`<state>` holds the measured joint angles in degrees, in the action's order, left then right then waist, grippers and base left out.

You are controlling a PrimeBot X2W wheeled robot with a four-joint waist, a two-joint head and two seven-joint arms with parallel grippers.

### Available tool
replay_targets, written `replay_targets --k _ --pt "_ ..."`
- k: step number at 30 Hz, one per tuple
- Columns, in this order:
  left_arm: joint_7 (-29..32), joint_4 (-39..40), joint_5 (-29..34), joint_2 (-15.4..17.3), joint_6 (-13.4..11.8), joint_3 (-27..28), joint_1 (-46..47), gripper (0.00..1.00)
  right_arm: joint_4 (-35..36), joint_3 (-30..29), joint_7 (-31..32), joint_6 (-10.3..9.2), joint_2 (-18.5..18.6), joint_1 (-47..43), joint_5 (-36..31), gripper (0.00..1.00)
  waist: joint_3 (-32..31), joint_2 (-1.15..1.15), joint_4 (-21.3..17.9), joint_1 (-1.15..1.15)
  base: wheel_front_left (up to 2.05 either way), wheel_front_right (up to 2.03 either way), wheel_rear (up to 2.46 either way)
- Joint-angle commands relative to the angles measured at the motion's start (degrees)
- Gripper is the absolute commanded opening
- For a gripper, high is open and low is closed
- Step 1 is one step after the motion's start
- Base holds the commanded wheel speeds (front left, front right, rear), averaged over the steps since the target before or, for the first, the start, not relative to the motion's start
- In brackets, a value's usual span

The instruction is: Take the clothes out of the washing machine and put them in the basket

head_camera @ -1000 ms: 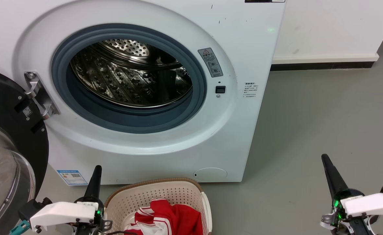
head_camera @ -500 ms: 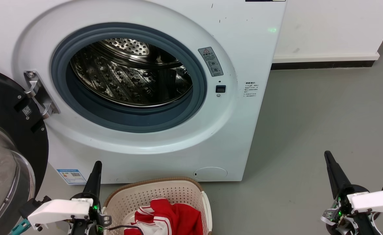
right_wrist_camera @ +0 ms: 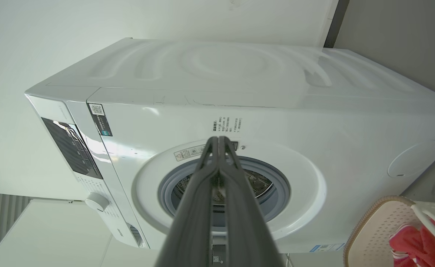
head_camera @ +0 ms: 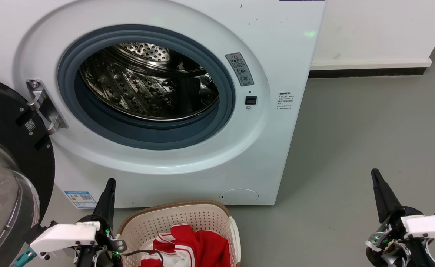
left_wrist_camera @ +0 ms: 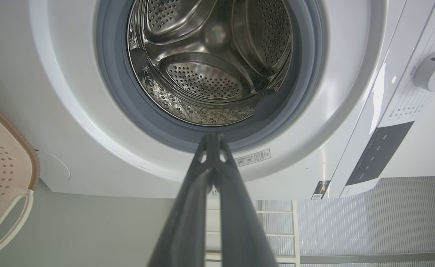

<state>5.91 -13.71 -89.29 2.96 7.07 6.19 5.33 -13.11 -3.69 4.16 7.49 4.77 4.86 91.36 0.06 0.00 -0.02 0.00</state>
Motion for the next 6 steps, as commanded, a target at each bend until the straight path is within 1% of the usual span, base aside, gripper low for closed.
replay_targets --k 1,6 --pt "0.3 -0.2 -1.1 -0.1 0.4 0.3 1.0 0.0 -0.4 -0.2 0.4 0.0 -0.1 1.3 1.2 0.0 0.0 0.0 0.0 0.0 0.0 0.0 0.0" --pt "0.8 -0.5 -3.1 -0.1 0.6 0.5 1.2 0.0 -1.0 -0.5 0.4 0.0 -0.2 1.5 3.0 0.0 0.1 0.0 0.0 0.0 0.0 0.0 0.0"
